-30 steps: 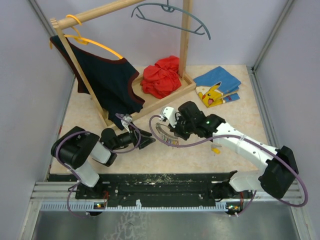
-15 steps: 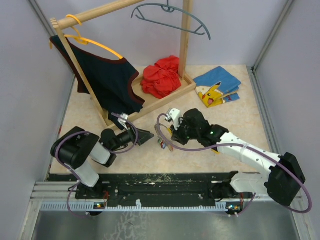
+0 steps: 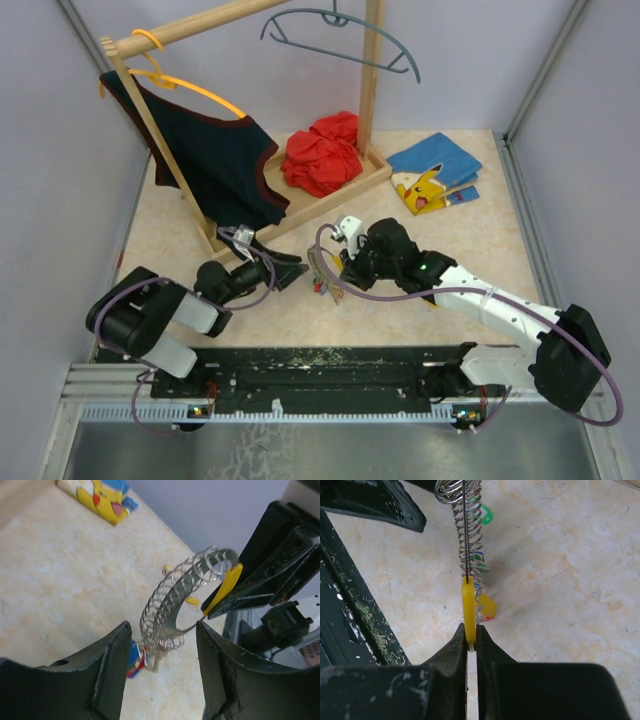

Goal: Put the keys on the keyring

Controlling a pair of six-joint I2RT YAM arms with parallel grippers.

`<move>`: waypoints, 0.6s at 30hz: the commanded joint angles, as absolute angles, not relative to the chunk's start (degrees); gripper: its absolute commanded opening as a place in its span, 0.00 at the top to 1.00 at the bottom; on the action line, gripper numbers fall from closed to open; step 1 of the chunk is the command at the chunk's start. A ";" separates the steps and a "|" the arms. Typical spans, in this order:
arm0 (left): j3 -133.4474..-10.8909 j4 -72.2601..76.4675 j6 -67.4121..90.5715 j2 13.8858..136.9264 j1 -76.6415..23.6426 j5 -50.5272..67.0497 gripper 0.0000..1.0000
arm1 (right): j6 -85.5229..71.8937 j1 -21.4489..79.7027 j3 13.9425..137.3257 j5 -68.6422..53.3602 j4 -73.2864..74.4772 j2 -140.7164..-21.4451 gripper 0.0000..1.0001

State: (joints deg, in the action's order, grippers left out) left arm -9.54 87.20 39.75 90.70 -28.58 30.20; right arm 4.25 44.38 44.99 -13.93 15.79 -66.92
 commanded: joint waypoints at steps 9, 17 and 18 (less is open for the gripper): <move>-10.27 82.99 23.01 80.45 -31.52 26.29 0.38 | 3.37 44.03 47.61 -15.60 12.50 -65.47 1.00; -9.60 75.21 11.12 78.71 -36.44 18.78 0.51 | 3.34 44.03 47.90 -15.84 13.26 -64.93 1.00; -9.49 75.19 10.53 78.72 -36.58 18.42 0.56 | 3.34 44.05 47.90 -15.97 13.27 -64.98 1.00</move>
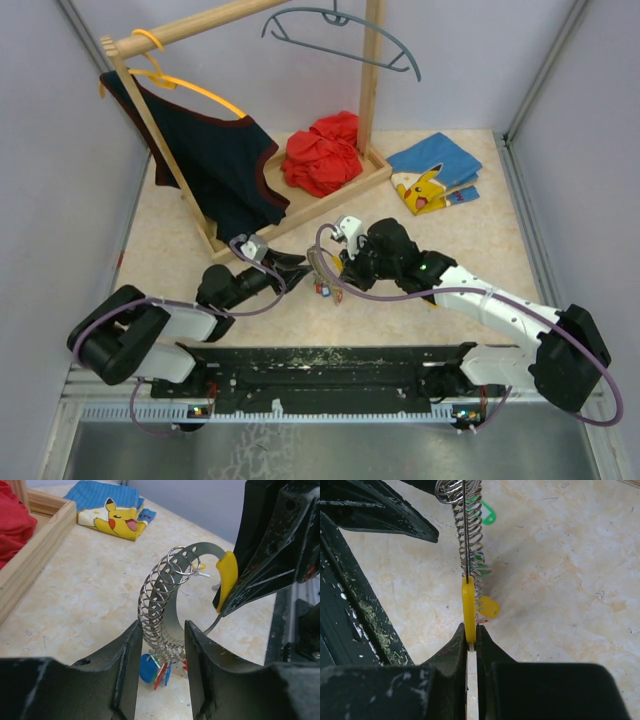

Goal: Put the keys on the keyring

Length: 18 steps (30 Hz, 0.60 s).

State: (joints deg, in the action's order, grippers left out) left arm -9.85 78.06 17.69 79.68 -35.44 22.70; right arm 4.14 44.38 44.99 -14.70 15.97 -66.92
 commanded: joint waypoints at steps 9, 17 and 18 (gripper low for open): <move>-10.80 75.72 7.88 81.90 -39.19 17.62 0.53 | 4.32 44.04 50.44 -15.82 17.38 -65.70 1.00; -9.41 81.89 10.57 84.91 -40.27 16.08 0.46 | 9.79 44.69 66.28 -8.80 39.28 -73.05 1.00; -9.36 83.41 10.70 85.77 -40.72 15.58 0.46 | 9.99 45.18 68.26 -7.31 41.56 -74.08 1.00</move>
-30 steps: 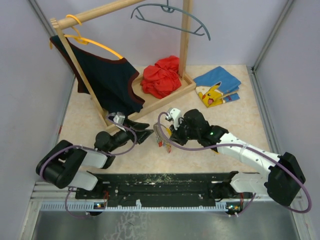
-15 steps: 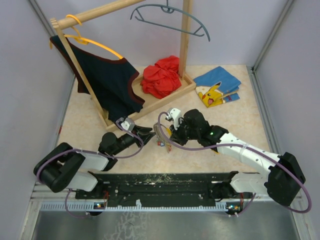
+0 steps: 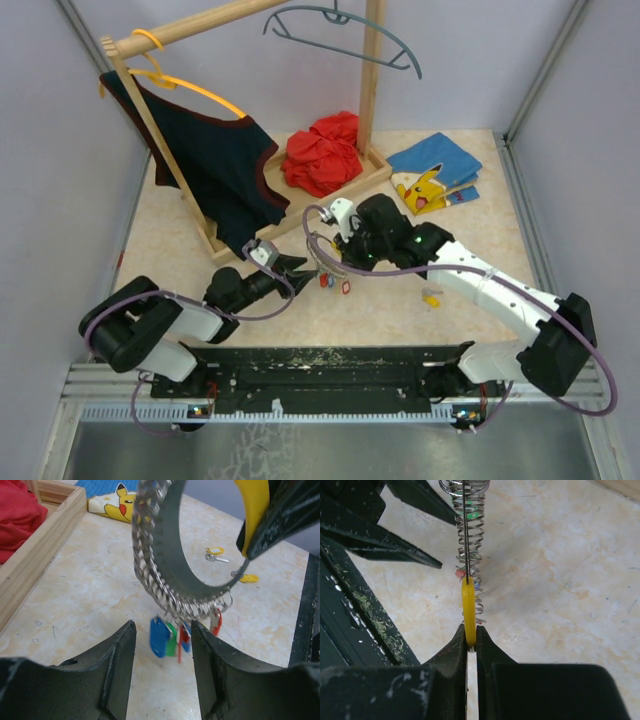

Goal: Put the keys on the keyring

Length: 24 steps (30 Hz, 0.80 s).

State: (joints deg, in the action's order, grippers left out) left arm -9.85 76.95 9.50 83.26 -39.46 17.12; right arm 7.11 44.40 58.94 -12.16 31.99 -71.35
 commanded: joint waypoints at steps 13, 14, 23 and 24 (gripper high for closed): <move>-8.18 95.12 6.01 91.87 -44.46 4.09 0.49 | 9.57 50.50 81.46 0.96 54.40 -81.98 1.00; -8.05 95.70 5.79 92.32 -44.53 3.93 0.50 | 9.53 50.68 81.51 0.83 54.40 -82.00 1.00; -8.76 100.90 3.09 95.68 -46.19 5.24 0.52 | 8.97 51.24 81.40 0.70 54.36 -81.76 1.00; -8.75 101.43 2.62 95.97 -46.49 5.19 0.52 | 8.90 51.33 81.38 0.66 54.38 -81.70 1.00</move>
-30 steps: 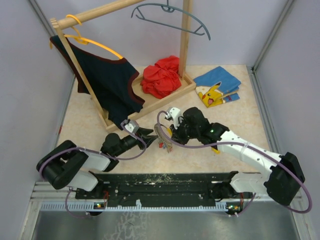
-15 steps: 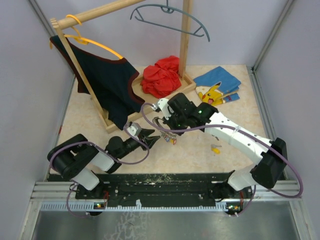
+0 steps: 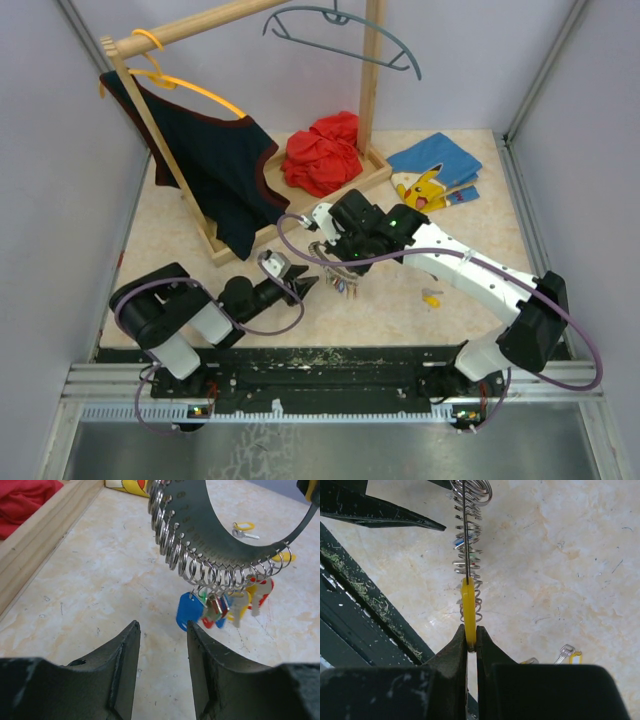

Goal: Put the keys on the keyring

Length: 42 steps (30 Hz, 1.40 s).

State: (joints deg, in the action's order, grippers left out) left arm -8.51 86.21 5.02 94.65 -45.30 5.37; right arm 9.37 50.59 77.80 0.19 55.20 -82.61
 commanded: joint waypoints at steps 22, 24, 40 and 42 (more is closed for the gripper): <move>-12.43 102.58 -4.22 95.09 -49.45 2.35 0.48 | 8.26 51.42 79.84 -0.14 53.39 -79.82 1.00; -12.38 102.53 -4.06 94.35 -49.53 2.81 0.48 | 8.26 51.42 79.81 -0.12 53.44 -79.72 1.00; -12.94 102.59 -4.96 93.31 -50.02 0.22 0.49 | 8.09 51.39 79.37 -0.68 53.00 -79.20 1.00; -12.86 102.57 -5.09 92.73 -50.05 -0.06 0.49 | 8.09 51.46 79.14 -0.57 53.00 -79.04 1.00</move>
State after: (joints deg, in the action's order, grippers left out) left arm -12.01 86.46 -4.36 94.37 -49.76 1.34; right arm 8.82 50.65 77.78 -0.08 55.35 -82.28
